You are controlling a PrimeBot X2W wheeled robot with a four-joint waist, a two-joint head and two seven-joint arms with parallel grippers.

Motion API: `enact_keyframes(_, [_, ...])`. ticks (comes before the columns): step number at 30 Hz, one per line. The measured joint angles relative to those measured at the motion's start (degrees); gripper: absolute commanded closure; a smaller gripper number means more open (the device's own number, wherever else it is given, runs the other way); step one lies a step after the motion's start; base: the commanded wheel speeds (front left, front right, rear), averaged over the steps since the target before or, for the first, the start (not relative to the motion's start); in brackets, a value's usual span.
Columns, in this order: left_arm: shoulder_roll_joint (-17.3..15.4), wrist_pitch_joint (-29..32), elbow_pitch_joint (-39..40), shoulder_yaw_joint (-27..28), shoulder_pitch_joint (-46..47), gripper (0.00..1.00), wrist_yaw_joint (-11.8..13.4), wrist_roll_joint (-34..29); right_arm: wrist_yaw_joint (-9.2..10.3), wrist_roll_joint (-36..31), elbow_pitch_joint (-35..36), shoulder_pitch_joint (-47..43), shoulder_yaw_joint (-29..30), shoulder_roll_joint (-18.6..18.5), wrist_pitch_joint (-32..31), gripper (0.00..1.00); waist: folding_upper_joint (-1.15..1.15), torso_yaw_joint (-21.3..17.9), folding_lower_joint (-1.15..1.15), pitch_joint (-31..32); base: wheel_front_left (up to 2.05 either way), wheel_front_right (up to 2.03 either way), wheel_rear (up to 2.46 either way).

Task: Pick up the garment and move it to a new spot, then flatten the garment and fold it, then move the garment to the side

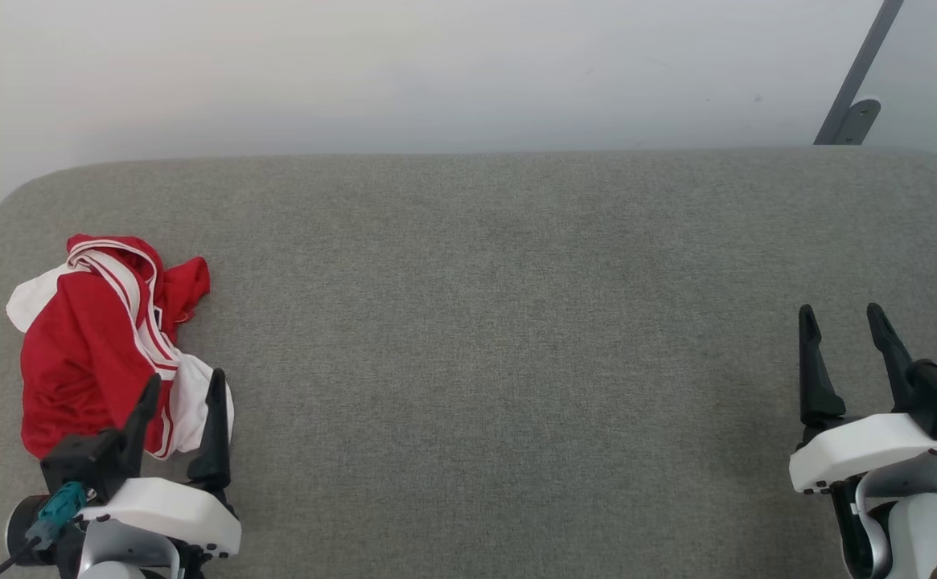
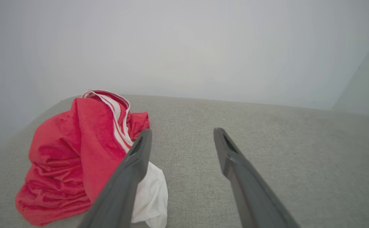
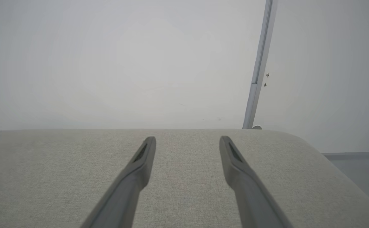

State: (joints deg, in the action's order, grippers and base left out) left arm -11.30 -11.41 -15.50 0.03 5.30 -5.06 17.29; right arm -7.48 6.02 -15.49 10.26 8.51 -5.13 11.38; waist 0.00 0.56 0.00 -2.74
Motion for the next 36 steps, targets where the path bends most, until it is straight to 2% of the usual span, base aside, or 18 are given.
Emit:
enact_keyframes(22, [1.3,-2.5,-1.9,2.1,0.2,0.0,-1.9,-6.1,-0.01,-6.7,-0.5,0.4,1.7,0.5,2.5,0.0,0.0,1.6,0.0,0.0,0.0,0.0,0.0])
enact_keyframes(28, [2.5,-3.1,-2.7,2.5,0.5,0.0,-2.0,-8.1,-0.01,-8.5,-1.7,0.3,-0.2,0.4,3.0,0.0,0.0,4.9,0.0,-0.1,0.0,0.0,0.0])
enact_keyframes(36, [3.9,-3.6,-2.9,5.5,-0.3,0.0,-2.0,-10.3,-0.01,-8.9,-4.1,1.2,-6.2,0.8,3.6,0.0,0.0,12.3,0.0,-0.4,0.0,0.0,0.0])
